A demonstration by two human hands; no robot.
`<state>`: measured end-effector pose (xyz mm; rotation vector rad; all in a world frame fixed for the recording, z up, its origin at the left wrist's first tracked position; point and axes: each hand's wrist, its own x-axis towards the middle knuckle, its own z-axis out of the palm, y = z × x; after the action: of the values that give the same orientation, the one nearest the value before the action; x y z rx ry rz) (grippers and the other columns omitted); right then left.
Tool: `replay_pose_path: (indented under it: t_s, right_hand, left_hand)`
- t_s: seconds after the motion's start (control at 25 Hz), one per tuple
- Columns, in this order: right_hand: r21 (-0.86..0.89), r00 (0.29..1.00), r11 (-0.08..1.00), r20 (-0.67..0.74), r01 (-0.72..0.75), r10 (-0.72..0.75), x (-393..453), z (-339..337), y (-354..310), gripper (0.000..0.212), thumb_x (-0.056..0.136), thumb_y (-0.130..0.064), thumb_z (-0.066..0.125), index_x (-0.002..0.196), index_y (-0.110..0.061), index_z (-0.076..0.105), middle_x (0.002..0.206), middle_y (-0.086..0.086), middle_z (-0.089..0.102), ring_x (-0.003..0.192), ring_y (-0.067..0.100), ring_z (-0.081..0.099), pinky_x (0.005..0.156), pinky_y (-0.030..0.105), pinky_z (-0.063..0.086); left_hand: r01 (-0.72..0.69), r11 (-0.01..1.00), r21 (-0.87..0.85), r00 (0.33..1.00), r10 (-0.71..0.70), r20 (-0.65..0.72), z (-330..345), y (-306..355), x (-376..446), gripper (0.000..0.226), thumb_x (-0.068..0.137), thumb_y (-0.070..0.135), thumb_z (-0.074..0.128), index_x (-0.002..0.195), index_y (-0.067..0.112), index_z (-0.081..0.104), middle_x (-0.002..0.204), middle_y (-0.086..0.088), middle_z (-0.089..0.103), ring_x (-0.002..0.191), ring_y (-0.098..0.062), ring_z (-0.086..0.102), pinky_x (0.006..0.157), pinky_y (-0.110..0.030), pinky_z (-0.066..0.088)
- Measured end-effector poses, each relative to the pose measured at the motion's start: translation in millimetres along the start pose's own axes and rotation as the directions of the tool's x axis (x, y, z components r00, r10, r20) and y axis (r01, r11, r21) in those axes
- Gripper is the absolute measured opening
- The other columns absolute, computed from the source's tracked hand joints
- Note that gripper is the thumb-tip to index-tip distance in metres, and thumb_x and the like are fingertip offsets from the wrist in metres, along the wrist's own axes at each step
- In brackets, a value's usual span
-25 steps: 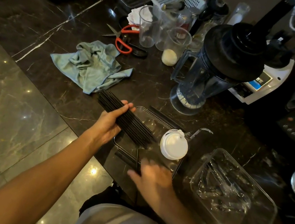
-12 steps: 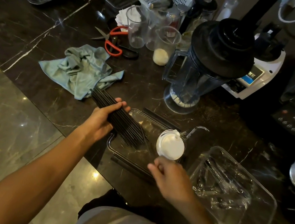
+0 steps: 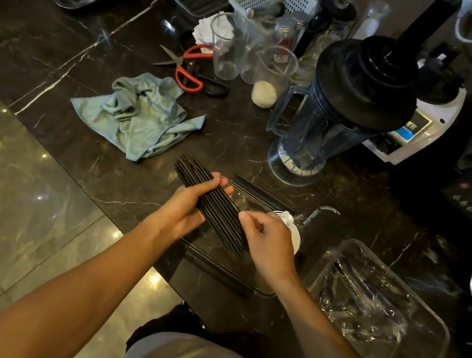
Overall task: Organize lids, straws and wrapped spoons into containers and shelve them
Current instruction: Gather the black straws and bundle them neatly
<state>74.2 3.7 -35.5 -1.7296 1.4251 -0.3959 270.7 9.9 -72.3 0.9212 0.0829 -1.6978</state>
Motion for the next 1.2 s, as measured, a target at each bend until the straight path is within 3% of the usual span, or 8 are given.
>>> replay_pose_path:
  t_s: [0.08, 0.12, 0.2, 0.28, 0.36, 0.6, 0.84, 1.2]
  right_hand:
    - [0.292, 0.982, 0.950, -0.114, -0.112, 0.151, -10, -1, -11, 0.026, 0.105, -0.042, 0.053, 0.112, -0.027, 0.073, 0.106, -0.012, 0.068, 0.100, 0.002, 0.065, 0.083, 0.022, 0.051]
    - [0.505, 0.959, 0.847, -0.119, -0.165, 0.258, -15, -2, -17, 0.031, 0.107, -0.043, 0.048, 0.120, -0.026, 0.070, 0.113, -0.012, 0.069, 0.106, 0.000, 0.065, 0.086, 0.019, 0.049]
    - [0.819, 0.904, 0.517, 0.004, -0.247, 0.427, -15, -1, -28, 0.044, 0.110, -0.047, 0.035, 0.131, -0.022, 0.064, 0.122, -0.008, 0.068, 0.114, 0.004, 0.063, 0.096, 0.024, 0.044]
    - [0.919, 0.849, 0.241, 0.158, -0.314, 0.505, -8, 1, -36, 0.051, 0.111, -0.047, 0.028, 0.132, -0.017, 0.063, 0.123, 0.000, 0.068, 0.113, 0.014, 0.061, 0.107, 0.037, 0.040]
    - [0.919, 0.791, 0.134, 0.236, -0.370, 0.565, 0, 5, -47, 0.049, 0.111, -0.042, 0.030, 0.126, -0.015, 0.067, 0.121, 0.009, 0.070, 0.119, 0.024, 0.061, 0.114, 0.046, 0.036]
    - [0.870, 0.759, 0.240, 0.206, -0.431, 0.618, 6, 13, -43, 0.023, 0.105, -0.026, 0.053, 0.118, -0.016, 0.068, 0.116, 0.010, 0.072, 0.115, 0.024, 0.066, 0.087, 0.034, 0.051]
    - [0.830, 0.748, 0.215, 0.312, -0.515, 0.586, 2, 18, -45, 0.040, 0.109, -0.043, 0.039, 0.126, -0.019, 0.066, 0.119, 0.012, 0.072, 0.113, 0.025, 0.066, 0.101, 0.043, 0.048]
    - [0.821, 0.788, 0.303, 0.260, -0.485, 0.558, -6, 12, -35, 0.041, 0.108, -0.046, 0.040, 0.120, -0.018, 0.068, 0.118, 0.011, 0.072, 0.115, 0.025, 0.067, 0.107, 0.045, 0.048]
  left_hand:
    - [-0.035, 0.996, -0.088, 0.999, 0.034, -0.005, -2, 9, -1, 0.014, 0.097, 0.009, 0.064, 0.107, 0.016, 0.069, 0.104, -0.006, 0.072, 0.106, -0.023, 0.072, 0.106, -0.048, 0.053]
    - [-0.052, 0.990, -0.134, 0.999, 0.051, -0.010, -2, 14, -2, 0.013, 0.097, 0.009, 0.063, 0.106, 0.017, 0.069, 0.102, -0.005, 0.073, 0.105, -0.022, 0.072, 0.104, -0.049, 0.054]
    - [-0.075, 0.980, -0.184, 0.997, 0.077, 0.001, 0, 21, -4, 0.014, 0.098, 0.009, 0.062, 0.107, 0.017, 0.069, 0.103, -0.005, 0.075, 0.106, -0.023, 0.073, 0.097, -0.048, 0.059]
    - [-0.068, 0.980, -0.187, 0.997, 0.075, 0.026, 8, 19, -7, 0.014, 0.099, 0.008, 0.061, 0.106, 0.017, 0.069, 0.102, -0.005, 0.075, 0.106, -0.022, 0.073, 0.099, -0.048, 0.058]
    - [-0.047, 0.981, -0.186, 0.997, 0.058, 0.054, 17, 8, -10, 0.014, 0.100, 0.009, 0.060, 0.104, 0.017, 0.069, 0.099, -0.004, 0.074, 0.104, -0.021, 0.072, 0.103, -0.046, 0.054]
    - [-0.091, 0.968, -0.234, 0.994, 0.104, 0.044, 21, 9, -11, 0.016, 0.100, 0.008, 0.058, 0.096, 0.019, 0.070, 0.091, -0.001, 0.070, 0.094, -0.018, 0.070, 0.107, -0.042, 0.049]
    - [-0.029, 0.981, -0.191, 0.993, 0.050, 0.105, 23, -6, -16, 0.014, 0.100, 0.008, 0.059, 0.097, 0.017, 0.069, 0.093, -0.003, 0.068, 0.096, -0.019, 0.070, 0.117, -0.044, 0.040]
    - [-0.028, 0.984, -0.174, 0.993, 0.047, 0.106, 25, -11, -18, 0.014, 0.097, 0.008, 0.061, 0.092, 0.017, 0.071, 0.095, -0.004, 0.069, 0.100, -0.020, 0.071, 0.115, -0.043, 0.044]
